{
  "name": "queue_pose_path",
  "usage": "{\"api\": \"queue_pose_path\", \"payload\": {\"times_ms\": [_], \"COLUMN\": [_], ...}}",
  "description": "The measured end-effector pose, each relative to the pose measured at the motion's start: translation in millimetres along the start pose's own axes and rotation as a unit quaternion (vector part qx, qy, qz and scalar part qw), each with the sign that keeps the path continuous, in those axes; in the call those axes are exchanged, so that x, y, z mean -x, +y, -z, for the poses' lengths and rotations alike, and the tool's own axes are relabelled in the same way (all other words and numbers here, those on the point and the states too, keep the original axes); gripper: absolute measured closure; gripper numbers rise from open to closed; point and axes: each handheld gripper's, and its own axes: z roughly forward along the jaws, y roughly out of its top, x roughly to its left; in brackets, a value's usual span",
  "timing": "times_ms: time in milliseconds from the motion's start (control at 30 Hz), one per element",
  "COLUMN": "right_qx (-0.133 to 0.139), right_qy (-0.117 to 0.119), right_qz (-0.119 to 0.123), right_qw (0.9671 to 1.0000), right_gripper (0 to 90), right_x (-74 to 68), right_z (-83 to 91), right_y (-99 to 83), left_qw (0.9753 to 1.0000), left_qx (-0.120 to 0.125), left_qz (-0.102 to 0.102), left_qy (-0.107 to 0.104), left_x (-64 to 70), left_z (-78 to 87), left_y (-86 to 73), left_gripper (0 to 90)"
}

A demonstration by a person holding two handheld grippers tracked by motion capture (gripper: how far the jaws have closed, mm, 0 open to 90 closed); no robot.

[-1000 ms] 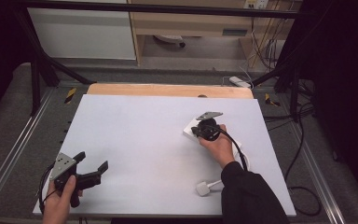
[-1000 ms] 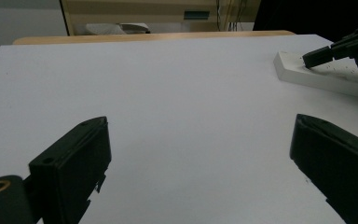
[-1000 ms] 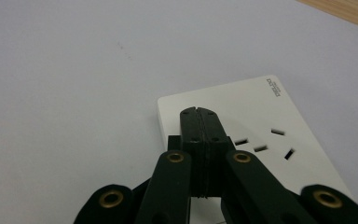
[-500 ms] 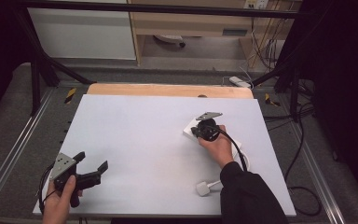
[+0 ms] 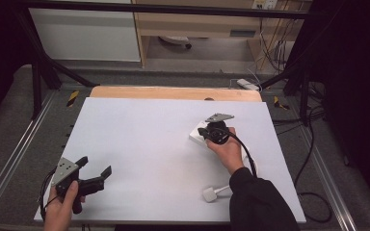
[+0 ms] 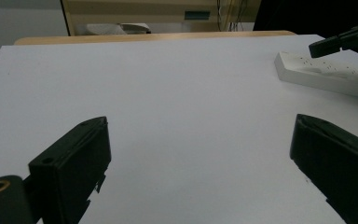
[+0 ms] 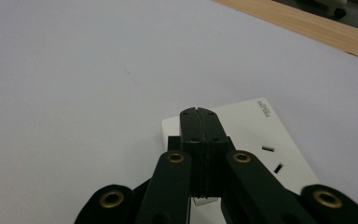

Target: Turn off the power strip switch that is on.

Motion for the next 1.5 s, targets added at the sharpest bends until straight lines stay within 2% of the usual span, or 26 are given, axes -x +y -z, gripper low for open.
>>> {"api": "queue_pose_path", "payload": {"times_ms": [167, 467, 667, 967, 1267, 1400, 1500], "right_qx": [0.020, 0.035, 0.053, 0.064, 0.080, 0.082, 0.083], "right_qy": [-0.001, -0.002, 0.002, 0.001, 0.001, -0.004, -0.005], "right_qz": [-0.006, -0.009, -0.022, -0.026, -0.041, -0.049, -0.059], "right_qw": [0.9998, 0.9993, 0.9984, 0.9976, 0.9959, 0.9954, 0.9948], "right_gripper": [90.0, 90.0, 90.0, 89.3, 75.8, 64.4, 51.5], "right_x": [2.6, 5.7, 9.3, 11.1, 14.5, 16.9, 18.5], "right_z": [9.7, 21.5, 31.3, 43.0, 55.0, 60.2, 64.5], "right_y": [4.6, 7.8, 11.0, 13.4, 15.8, 16.1, 16.8], "left_qw": [1.0000, 1.0000, 1.0000, 1.0000, 1.0000, 1.0000, 1.0000], "left_qx": [0.000, -0.001, -0.003, -0.004, -0.004, -0.004, -0.005], "left_qz": [0.000, 0.000, -0.003, -0.003, -0.001, -0.001, -0.001], "left_qy": [0.000, 0.000, 0.001, 0.002, 0.002, 0.002, 0.002], "left_x": [0.0, 0.1, 0.0, 0.0, 0.0, 0.1, 0.1], "left_z": [0.2, 0.1, 0.0, 0.0, 0.0, 0.0, 0.0], "left_y": [0.0, 0.0, 0.0, -0.1, -0.3, -0.3, -0.3], "left_gripper": [5.4, 5.4, 5.4, 5.4, 5.4, 5.4, 5.4]}}
